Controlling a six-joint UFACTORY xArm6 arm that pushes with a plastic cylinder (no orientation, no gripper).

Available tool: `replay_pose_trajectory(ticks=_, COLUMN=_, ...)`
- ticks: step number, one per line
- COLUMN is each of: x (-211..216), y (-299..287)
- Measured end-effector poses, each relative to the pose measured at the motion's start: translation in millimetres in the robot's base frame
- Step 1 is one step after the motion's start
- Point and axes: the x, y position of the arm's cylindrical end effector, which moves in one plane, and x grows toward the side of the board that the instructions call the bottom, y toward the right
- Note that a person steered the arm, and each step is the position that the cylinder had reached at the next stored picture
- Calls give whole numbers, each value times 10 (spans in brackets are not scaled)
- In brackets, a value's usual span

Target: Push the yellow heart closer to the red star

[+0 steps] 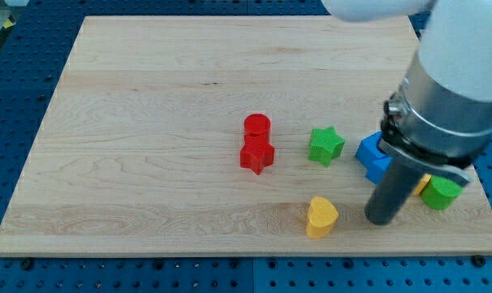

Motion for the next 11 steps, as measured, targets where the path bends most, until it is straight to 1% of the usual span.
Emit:
replay_pose_trajectory(ticks=1, x=221, y=-182)
replay_pose_trajectory(ticks=2, x=235, y=-584)
replay_pose_trajectory(ticks=3, x=250, y=-782)
replay_pose_trajectory(ticks=4, x=250, y=-912)
replay_pose_trajectory(ticks=6, x=248, y=-848)
replay_pose_trajectory(ticks=7, x=164, y=-825)
replay_pose_trajectory(ticks=10, x=-504, y=-1159)
replay_pose_trajectory(ticks=11, x=-514, y=-1153)
